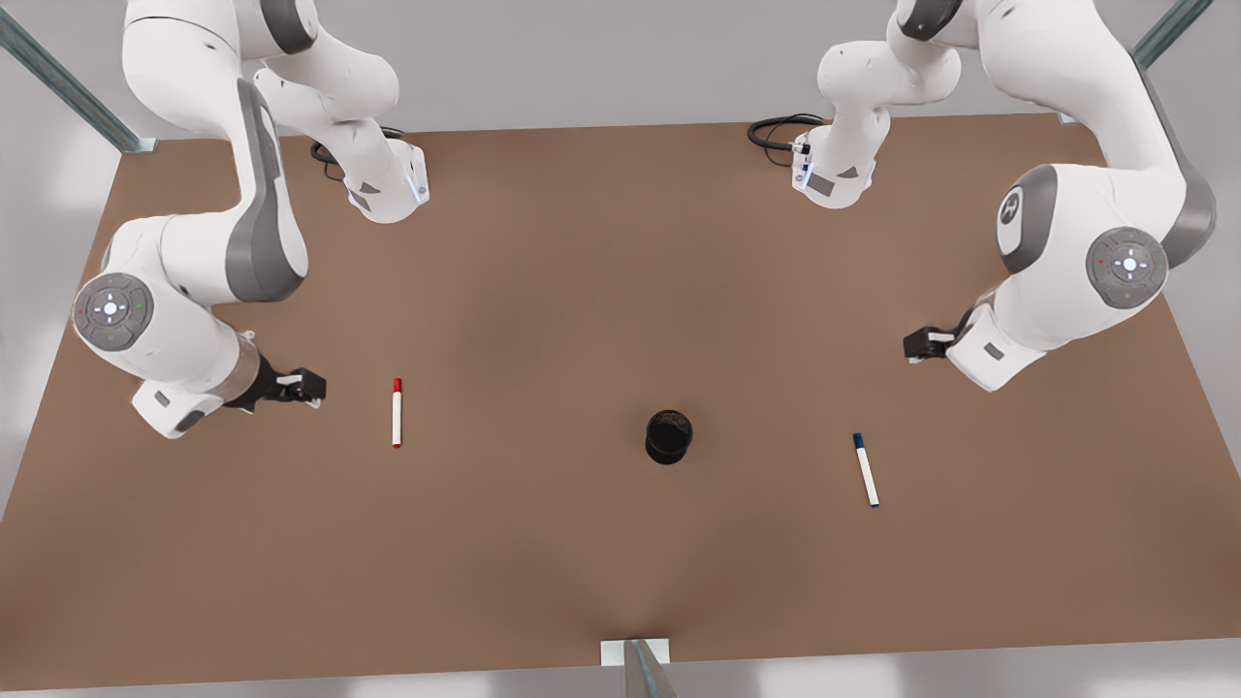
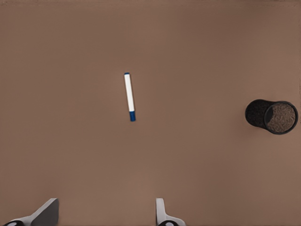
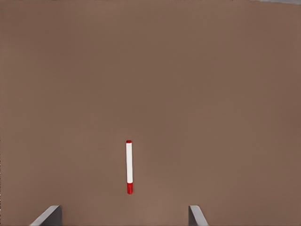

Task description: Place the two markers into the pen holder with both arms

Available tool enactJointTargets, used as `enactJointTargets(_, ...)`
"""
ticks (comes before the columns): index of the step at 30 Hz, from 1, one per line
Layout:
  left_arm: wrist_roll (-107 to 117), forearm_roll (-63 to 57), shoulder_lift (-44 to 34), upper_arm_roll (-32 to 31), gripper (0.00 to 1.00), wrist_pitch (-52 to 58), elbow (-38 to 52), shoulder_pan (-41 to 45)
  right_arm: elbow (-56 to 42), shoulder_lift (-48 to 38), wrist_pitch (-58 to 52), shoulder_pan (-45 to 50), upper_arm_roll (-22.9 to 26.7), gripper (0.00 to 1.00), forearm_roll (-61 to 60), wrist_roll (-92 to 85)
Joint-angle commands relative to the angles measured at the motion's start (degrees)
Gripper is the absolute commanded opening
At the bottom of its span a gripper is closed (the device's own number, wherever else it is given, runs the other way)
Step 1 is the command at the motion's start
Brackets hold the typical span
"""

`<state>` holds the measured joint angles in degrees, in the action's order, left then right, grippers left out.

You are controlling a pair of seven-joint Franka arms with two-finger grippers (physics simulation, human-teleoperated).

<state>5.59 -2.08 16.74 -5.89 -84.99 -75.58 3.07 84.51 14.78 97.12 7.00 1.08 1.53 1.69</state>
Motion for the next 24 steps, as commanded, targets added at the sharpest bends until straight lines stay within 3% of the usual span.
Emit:
enactJointTargets(1, -2.7, 0.1, 0.7, 0.0, 1.0, -2.8, 0.1, 0.2, 0.0, 1.0, 5.8, 0.3, -1.2, 1.0, 0.0, 1.3)
enactJointTargets(6, 21.7, 0.2, 16.7, 0.1, 1.0, -30.3, -1.4, 1.5, 0.5, 4.3, 8.6, 1.1, -2.8, 1.0, 0.0, 2.3)
enactJointTargets(14, 17.6, -1.8, 24.5, 1.9, 1.0, -50.4, -8.0, -1.8, 21.4, 4.6, 28.2, 1.1, -5.4, 1.0, 0.0, 10.7)
enactJointTargets(18, 17.6, -5.0, 27.0, 1.9, 1.0, -51.5, -7.7, -1.8, 23.8, 9.5, 36.0, -0.3, -5.4, 1.0, 0.0, 11.3)
enactJointTargets(24, 17.5, -5.7, 31.2, 1.9, 0.99, -53.1, -7.8, -1.9, 23.9, 14.7, 39.3, -1.8, -5.4, 0.99, 0.0, 12.7)
